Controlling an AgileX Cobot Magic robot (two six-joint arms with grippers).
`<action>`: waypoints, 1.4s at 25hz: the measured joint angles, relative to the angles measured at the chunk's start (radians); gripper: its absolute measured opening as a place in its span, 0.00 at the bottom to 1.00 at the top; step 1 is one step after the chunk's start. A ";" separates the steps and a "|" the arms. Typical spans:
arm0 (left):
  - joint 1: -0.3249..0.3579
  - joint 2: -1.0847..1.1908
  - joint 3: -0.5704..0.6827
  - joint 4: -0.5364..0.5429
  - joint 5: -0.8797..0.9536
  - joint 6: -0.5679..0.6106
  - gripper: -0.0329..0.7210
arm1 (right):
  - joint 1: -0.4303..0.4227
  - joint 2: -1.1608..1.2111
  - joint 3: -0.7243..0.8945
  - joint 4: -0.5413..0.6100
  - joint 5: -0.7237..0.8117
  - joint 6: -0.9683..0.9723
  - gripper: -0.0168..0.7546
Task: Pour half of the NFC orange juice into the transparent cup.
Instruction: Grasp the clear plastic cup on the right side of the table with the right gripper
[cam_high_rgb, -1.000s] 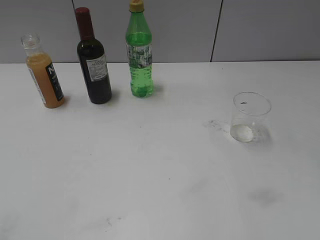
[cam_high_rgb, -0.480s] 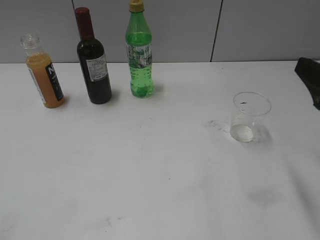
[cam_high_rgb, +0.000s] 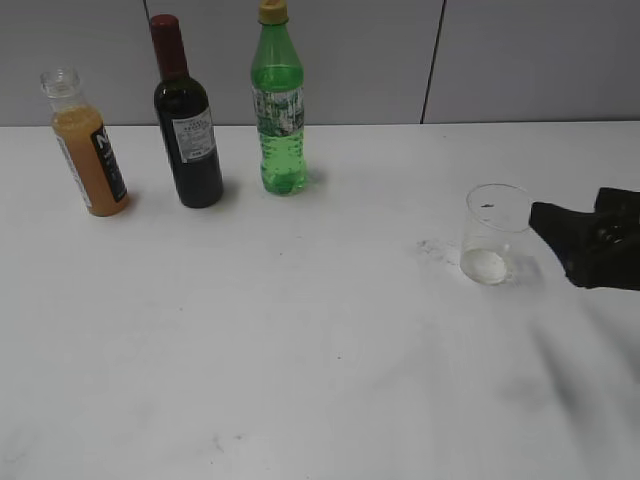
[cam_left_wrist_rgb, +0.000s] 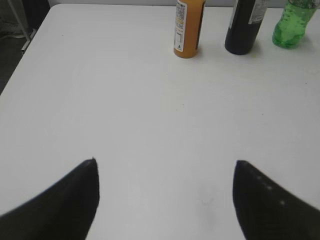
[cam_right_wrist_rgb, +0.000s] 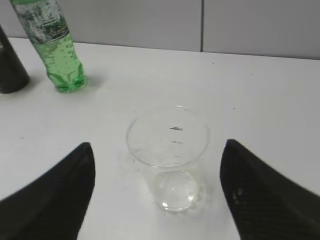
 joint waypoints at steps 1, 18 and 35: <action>0.000 0.000 0.000 0.000 0.000 0.000 0.91 | 0.000 0.032 0.000 -0.011 -0.044 0.000 0.83; 0.000 0.000 0.000 0.000 0.000 0.000 0.91 | 0.000 0.469 -0.001 0.105 -0.393 -0.181 0.89; 0.000 0.000 0.000 0.000 0.000 0.000 0.91 | 0.000 0.643 -0.052 0.184 -0.404 -0.330 0.90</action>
